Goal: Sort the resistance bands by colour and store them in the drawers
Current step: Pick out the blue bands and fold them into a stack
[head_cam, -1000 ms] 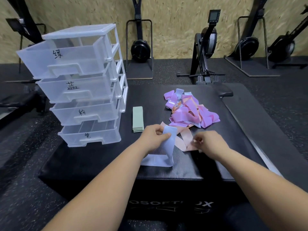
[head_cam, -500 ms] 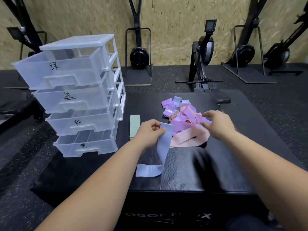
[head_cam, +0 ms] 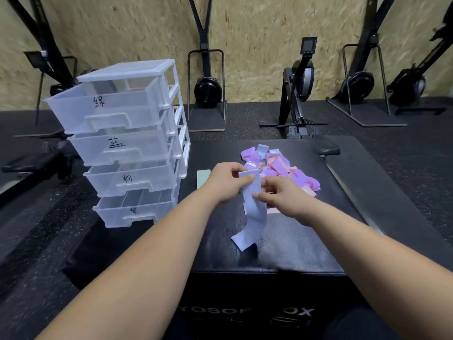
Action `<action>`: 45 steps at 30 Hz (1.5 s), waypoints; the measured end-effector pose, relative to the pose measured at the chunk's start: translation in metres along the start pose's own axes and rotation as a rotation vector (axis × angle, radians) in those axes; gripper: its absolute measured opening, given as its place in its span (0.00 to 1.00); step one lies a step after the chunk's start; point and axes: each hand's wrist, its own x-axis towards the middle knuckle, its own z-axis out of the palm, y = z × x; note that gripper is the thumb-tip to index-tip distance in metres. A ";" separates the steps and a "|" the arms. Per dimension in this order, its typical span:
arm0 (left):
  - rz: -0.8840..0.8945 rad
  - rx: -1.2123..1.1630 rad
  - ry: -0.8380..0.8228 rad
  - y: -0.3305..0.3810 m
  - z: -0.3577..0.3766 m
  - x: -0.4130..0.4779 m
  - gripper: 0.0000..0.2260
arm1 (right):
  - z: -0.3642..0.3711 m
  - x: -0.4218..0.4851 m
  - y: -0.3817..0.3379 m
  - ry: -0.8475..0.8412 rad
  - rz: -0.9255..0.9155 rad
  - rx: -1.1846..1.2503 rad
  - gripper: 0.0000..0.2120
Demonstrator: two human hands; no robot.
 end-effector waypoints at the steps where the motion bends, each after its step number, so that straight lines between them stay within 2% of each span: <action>1: 0.004 0.000 0.022 0.002 -0.004 -0.002 0.02 | -0.001 -0.003 0.000 -0.033 0.007 -0.010 0.06; 5: -0.041 -0.182 0.176 -0.009 -0.013 -0.010 0.01 | -0.005 -0.019 0.015 -0.183 0.042 -0.124 0.07; 12: -0.240 -0.281 0.357 -0.068 -0.016 -0.045 0.01 | -0.038 -0.048 0.061 -0.201 0.180 -0.314 0.18; 17: -0.380 -0.323 0.441 -0.100 -0.012 -0.064 0.01 | -0.062 -0.061 0.078 -0.163 0.228 -0.360 0.08; 21: -0.456 -0.128 0.415 -0.126 -0.003 -0.077 0.02 | -0.064 -0.065 0.097 -0.024 0.321 -0.338 0.07; 29: -0.469 0.174 0.309 -0.152 0.001 -0.090 0.06 | -0.043 -0.068 0.126 0.330 0.310 -0.570 0.13; 31: -0.435 0.303 0.264 -0.157 0.000 -0.090 0.06 | -0.039 -0.070 0.131 0.349 0.277 -0.590 0.13; 35: -0.337 0.531 0.228 -0.165 0.000 -0.094 0.07 | -0.031 -0.075 0.144 0.301 0.178 -0.787 0.12; 41: -0.292 0.515 0.152 -0.159 -0.006 -0.082 0.12 | -0.039 -0.074 0.145 0.274 0.126 -0.814 0.15; 45: -0.187 0.520 0.123 -0.148 -0.004 -0.066 0.11 | -0.038 -0.057 0.133 0.301 0.050 -0.786 0.12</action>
